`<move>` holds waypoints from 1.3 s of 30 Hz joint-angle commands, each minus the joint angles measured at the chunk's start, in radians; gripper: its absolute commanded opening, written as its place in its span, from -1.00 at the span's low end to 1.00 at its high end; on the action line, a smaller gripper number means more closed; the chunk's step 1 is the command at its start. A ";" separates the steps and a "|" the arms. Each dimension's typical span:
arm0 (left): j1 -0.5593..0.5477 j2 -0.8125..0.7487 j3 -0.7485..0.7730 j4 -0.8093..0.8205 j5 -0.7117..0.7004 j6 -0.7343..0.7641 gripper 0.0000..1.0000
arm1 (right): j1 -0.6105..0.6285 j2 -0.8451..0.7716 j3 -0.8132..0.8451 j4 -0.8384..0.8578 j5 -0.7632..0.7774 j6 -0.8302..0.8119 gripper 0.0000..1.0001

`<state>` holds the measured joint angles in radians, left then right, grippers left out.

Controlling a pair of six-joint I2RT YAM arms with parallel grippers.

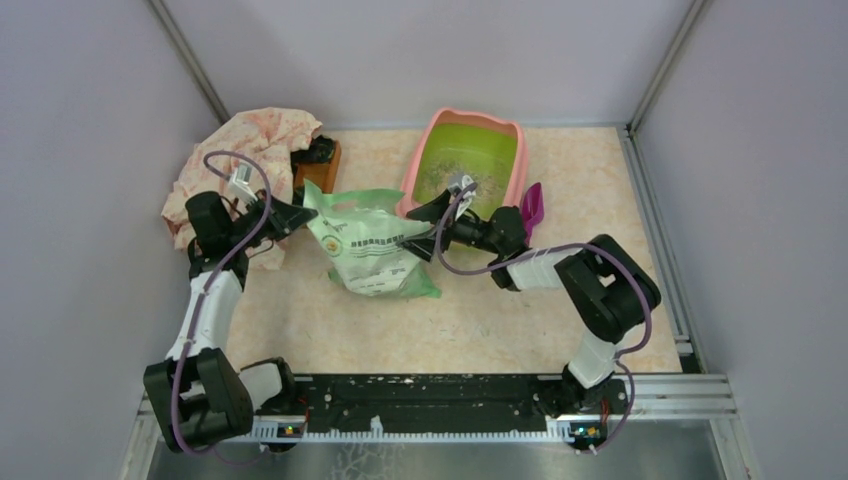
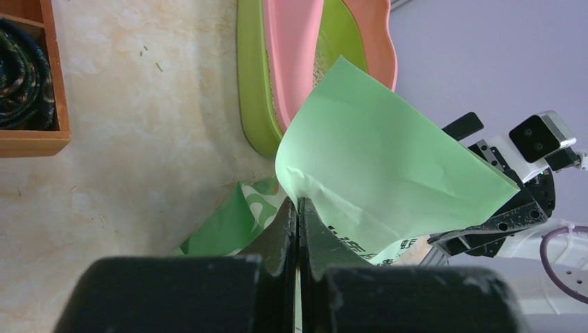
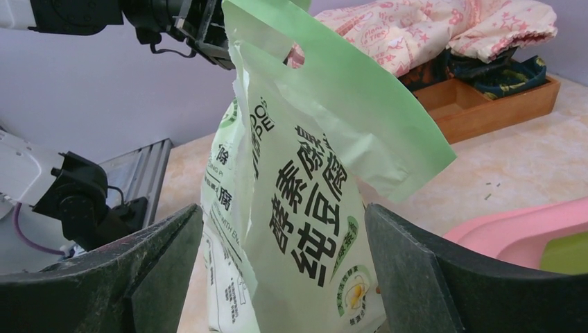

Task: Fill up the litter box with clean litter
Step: Close the cat litter bag at the center of the board.

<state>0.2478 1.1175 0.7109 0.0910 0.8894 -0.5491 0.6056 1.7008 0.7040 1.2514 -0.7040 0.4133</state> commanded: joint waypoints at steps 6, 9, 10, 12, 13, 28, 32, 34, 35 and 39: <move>0.024 0.011 -0.028 0.013 -0.021 0.014 -1.00 | 0.008 0.057 0.096 0.084 -0.031 0.038 0.67; 0.030 0.019 -0.030 -0.019 -0.049 0.014 -1.00 | 0.016 0.078 0.117 0.072 -0.036 0.039 0.66; 0.033 0.020 -0.032 -0.029 -0.059 0.016 -1.00 | 0.018 0.085 0.122 0.072 -0.037 0.041 0.64; 0.040 0.019 -0.039 -0.035 -0.069 0.019 -1.00 | 0.020 0.092 0.128 0.077 -0.041 0.049 0.56; 0.040 0.018 -0.042 -0.035 -0.068 0.019 -1.00 | 0.020 0.092 0.129 0.078 -0.043 0.051 0.45; 0.050 0.019 -0.011 -0.034 -0.002 0.014 -1.00 | 0.020 -0.046 0.149 -0.160 -0.032 -0.006 -1.00; 0.025 0.058 0.019 -0.032 0.033 0.021 -1.00 | 0.020 -0.104 0.156 -0.228 -0.029 -0.039 -1.00; -0.002 0.072 0.033 -0.043 0.035 0.031 -1.00 | 0.018 -0.125 0.153 -0.258 -0.025 -0.055 -1.00; -0.015 0.073 0.035 -0.043 0.030 0.032 -1.00 | 0.016 -0.134 0.150 -0.269 -0.022 -0.061 -1.00; -0.069 0.081 0.042 -0.039 0.012 0.029 -0.99 | 0.001 -0.163 0.125 -0.282 -0.020 -0.066 -1.00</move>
<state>0.2359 1.1847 0.7338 0.0711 0.8902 -0.5457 0.6136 1.6249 0.8192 0.9257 -0.7158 0.3679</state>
